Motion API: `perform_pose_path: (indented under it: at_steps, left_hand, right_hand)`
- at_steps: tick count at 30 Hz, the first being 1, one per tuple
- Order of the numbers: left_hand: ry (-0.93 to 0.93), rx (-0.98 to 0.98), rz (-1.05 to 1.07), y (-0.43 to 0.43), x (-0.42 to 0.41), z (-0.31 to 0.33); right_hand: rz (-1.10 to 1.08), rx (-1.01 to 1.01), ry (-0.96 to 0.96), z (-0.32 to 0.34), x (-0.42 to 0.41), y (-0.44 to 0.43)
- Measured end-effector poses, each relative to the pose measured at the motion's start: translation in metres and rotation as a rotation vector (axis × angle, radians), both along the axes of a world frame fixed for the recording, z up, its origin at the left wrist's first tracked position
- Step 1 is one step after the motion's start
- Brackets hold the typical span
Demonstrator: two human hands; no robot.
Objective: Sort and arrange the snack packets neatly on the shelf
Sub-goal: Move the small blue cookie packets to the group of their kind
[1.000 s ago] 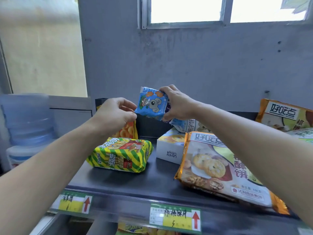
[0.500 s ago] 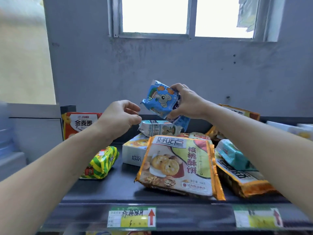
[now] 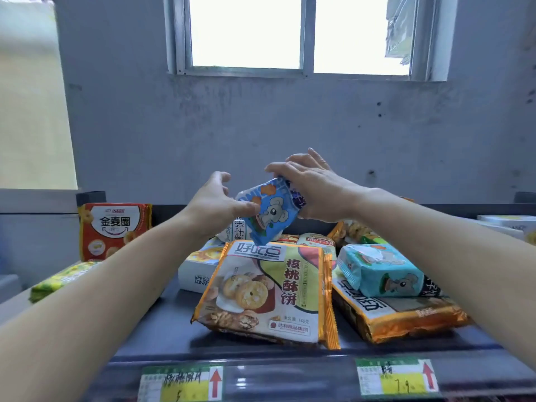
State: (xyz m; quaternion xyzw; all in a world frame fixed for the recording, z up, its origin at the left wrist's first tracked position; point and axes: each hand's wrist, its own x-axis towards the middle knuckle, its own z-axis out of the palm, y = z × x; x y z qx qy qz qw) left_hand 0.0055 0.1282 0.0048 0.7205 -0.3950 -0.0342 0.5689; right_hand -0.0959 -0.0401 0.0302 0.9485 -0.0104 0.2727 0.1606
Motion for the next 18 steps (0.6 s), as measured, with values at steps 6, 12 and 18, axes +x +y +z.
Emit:
perform_pose_path:
  at_steps: [6, 12, 18]
  left_hand:
    - [-0.034, 0.01, 0.038, -0.002, -0.004, 0.002]
    - [0.016, 0.075, -0.05, -0.009, -0.023, 0.003]
    - [0.16, 0.023, -0.066, -0.014, -0.031, 0.001]
  right_hand:
    - [0.0, -0.367, 0.009, 0.006, -0.008, -0.007]
    - [0.163, -0.531, -0.104, 0.01, -0.009, -0.012]
    - [0.121, -0.287, -0.121, 0.008, -0.023, -0.018]
